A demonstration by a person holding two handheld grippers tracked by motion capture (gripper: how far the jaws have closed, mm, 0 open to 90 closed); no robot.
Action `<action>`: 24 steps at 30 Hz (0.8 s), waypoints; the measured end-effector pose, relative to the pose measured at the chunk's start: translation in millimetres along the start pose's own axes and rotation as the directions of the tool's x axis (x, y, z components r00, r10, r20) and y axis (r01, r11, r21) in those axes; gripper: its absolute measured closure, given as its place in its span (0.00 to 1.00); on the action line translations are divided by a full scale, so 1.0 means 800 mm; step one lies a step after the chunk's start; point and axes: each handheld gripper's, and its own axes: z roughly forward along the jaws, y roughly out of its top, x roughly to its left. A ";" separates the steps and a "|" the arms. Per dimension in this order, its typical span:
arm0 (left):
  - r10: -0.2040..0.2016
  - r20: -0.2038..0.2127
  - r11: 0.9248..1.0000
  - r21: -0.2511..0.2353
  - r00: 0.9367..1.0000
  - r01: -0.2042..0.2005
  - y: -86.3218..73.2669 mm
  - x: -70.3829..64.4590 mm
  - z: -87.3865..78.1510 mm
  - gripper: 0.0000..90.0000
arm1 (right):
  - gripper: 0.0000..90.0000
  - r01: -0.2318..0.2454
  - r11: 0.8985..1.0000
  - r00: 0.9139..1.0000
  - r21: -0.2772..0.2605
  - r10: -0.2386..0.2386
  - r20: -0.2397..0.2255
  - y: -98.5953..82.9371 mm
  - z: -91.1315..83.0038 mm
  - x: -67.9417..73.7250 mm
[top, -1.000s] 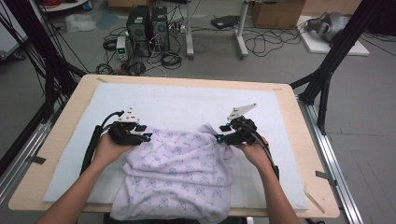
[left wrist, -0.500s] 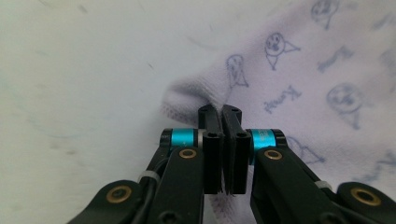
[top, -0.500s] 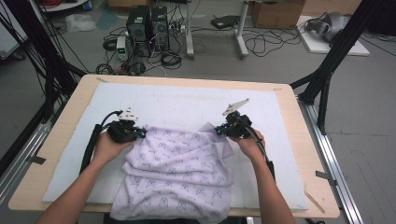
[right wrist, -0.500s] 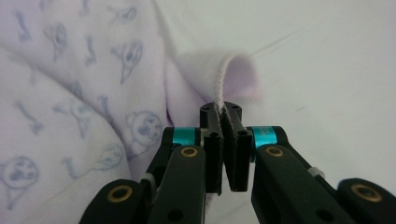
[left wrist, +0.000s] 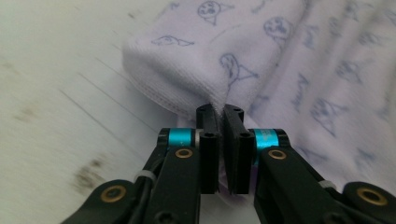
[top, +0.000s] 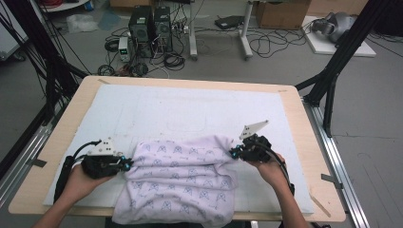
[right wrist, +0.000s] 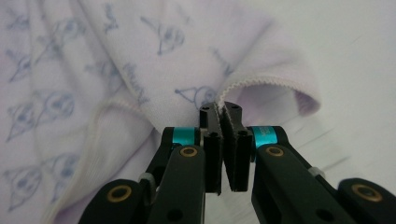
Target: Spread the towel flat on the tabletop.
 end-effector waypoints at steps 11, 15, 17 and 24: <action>0.017 -0.027 0.996 -0.083 0.999 -0.019 0.057 0.021 -0.015 0.70 | 0.63 -0.007 0.996 0.997 -0.089 0.013 0.073 0.030 -0.029 -0.015; 0.036 -0.048 0.997 -0.068 0.998 -0.039 0.078 0.029 0.004 0.70 | 0.61 0.006 0.997 0.998 -0.081 -0.001 0.068 0.033 -0.021 -0.021; 0.037 -0.052 0.998 -0.043 0.998 -0.040 0.085 0.036 0.021 0.68 | 0.58 -0.007 0.999 0.998 -0.050 0.010 0.060 0.034 -0.006 -0.030; -0.011 -0.087 0.996 0.091 0.996 0.019 0.085 0.058 0.078 0.51 | 0.52 -0.033 0.999 0.999 -0.011 0.033 0.017 0.033 0.032 -0.047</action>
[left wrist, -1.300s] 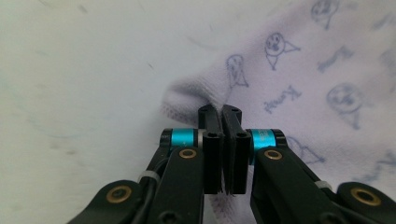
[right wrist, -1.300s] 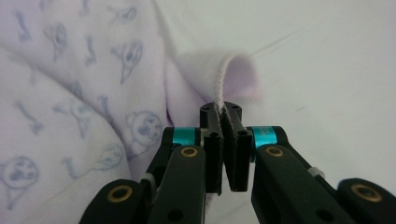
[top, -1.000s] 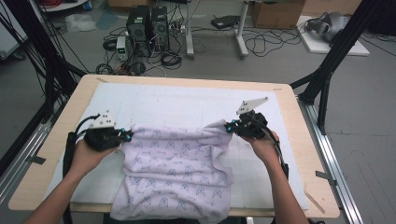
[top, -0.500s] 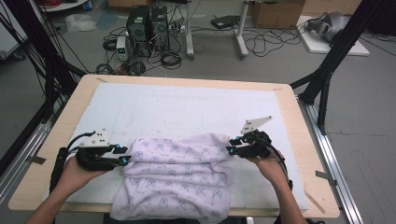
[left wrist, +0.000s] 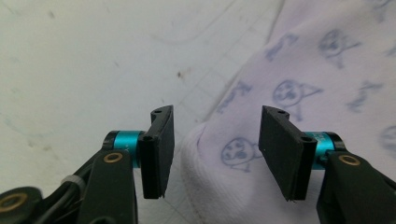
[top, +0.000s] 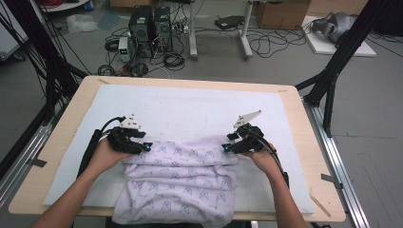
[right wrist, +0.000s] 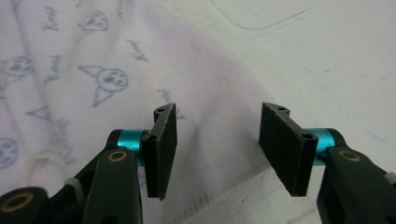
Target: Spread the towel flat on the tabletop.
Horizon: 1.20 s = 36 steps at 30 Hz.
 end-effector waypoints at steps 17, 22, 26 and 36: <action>-0.016 -0.026 0.982 -0.186 1.000 0.011 0.002 0.006 -0.050 0.93 | 1.00 0.042 0.998 0.998 -0.043 -0.040 0.046 0.020 -0.034 -0.008; -0.029 0.078 0.989 -0.143 0.997 0.040 -0.003 0.011 -0.046 0.91 | 0.82 0.028 0.998 0.998 -0.055 -0.025 0.056 0.026 -0.029 -0.014; -0.020 0.200 0.999 -0.028 0.980 0.026 -0.013 0.008 -0.027 0.70 | 0.65 -0.001 1.000 0.999 -0.002 0.001 0.050 0.028 0.002 -0.017; -0.095 0.133 0.992 -0.071 0.987 0.105 -0.018 0.033 -0.035 0.60 | 0.79 -0.002 0.999 0.998 0.049 -0.001 0.065 0.015 0.037 -0.019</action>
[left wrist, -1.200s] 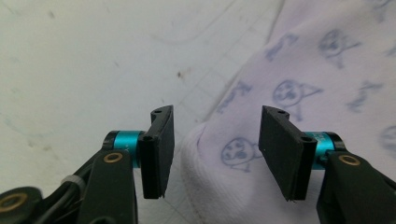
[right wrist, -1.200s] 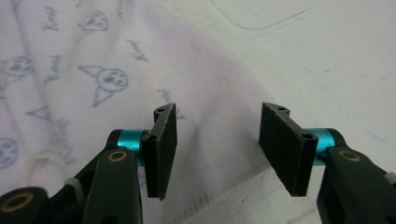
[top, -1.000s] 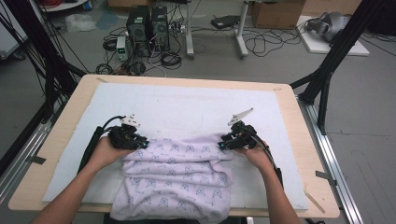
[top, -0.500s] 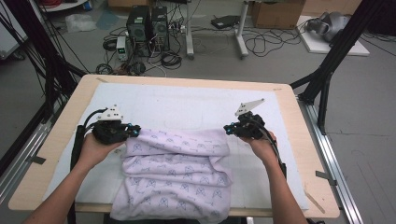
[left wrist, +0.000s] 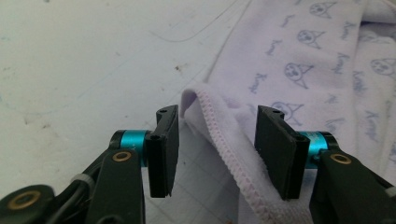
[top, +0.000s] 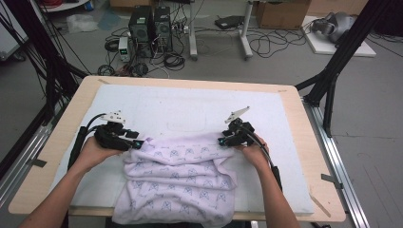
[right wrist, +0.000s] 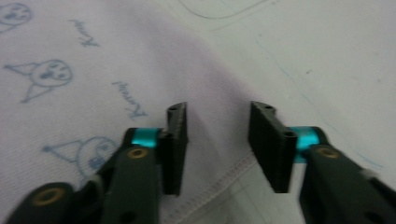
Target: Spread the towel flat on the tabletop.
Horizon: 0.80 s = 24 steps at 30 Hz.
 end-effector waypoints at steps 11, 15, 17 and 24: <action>0.045 -0.102 0.999 -0.025 0.994 -0.048 0.008 -0.008 0.001 0.96 | 0.98 0.036 0.997 0.999 -0.073 -0.038 -0.032 0.009 -0.049 0.008; 0.023 -0.188 0.993 -0.113 0.982 -0.045 0.018 -0.004 -0.014 0.96 | 0.98 0.031 0.996 0.999 -0.081 -0.033 -0.024 0.016 -0.068 0.001; 0.009 -0.241 0.986 -0.162 0.971 -0.049 0.031 -0.001 -0.019 0.96 | 0.98 0.047 0.995 0.999 -0.093 -0.046 0.011 0.027 -0.078 -0.007; -0.106 -0.415 0.948 -0.317 0.904 -0.034 0.096 0.031 -0.028 0.66 | 0.73 -0.031 0.962 0.949 -0.273 0.114 0.295 0.095 -0.125 -0.057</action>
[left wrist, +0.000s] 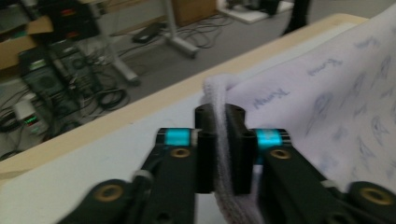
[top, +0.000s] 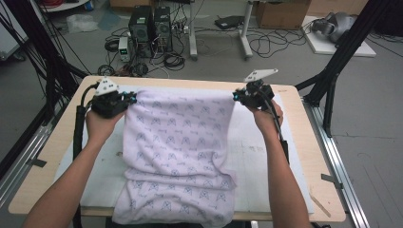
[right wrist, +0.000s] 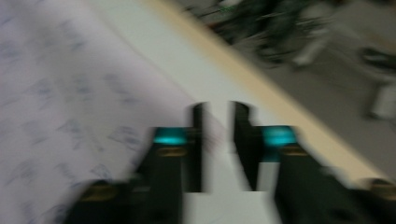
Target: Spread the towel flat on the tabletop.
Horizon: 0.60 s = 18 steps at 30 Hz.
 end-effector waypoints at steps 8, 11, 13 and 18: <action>-0.056 0.063 0.975 0.218 0.996 0.041 -0.061 0.015 0.025 0.52 | 0.66 0.005 0.993 0.986 0.122 0.015 -0.167 -0.059 0.045 0.036; -0.052 0.097 0.967 0.253 0.994 0.026 -0.081 0.014 0.019 0.52 | 0.65 0.031 0.989 0.976 0.142 0.001 -0.220 -0.077 0.048 0.055; -0.056 0.111 0.966 0.259 0.992 0.026 -0.091 0.012 0.013 0.52 | 0.65 0.033 0.990 0.967 0.134 0.002 -0.255 -0.086 0.045 0.065; -0.036 0.174 0.965 0.262 0.984 -0.011 -0.112 -0.002 -0.008 0.53 | 0.62 0.061 0.989 0.952 0.135 -0.017 -0.306 -0.104 0.037 0.086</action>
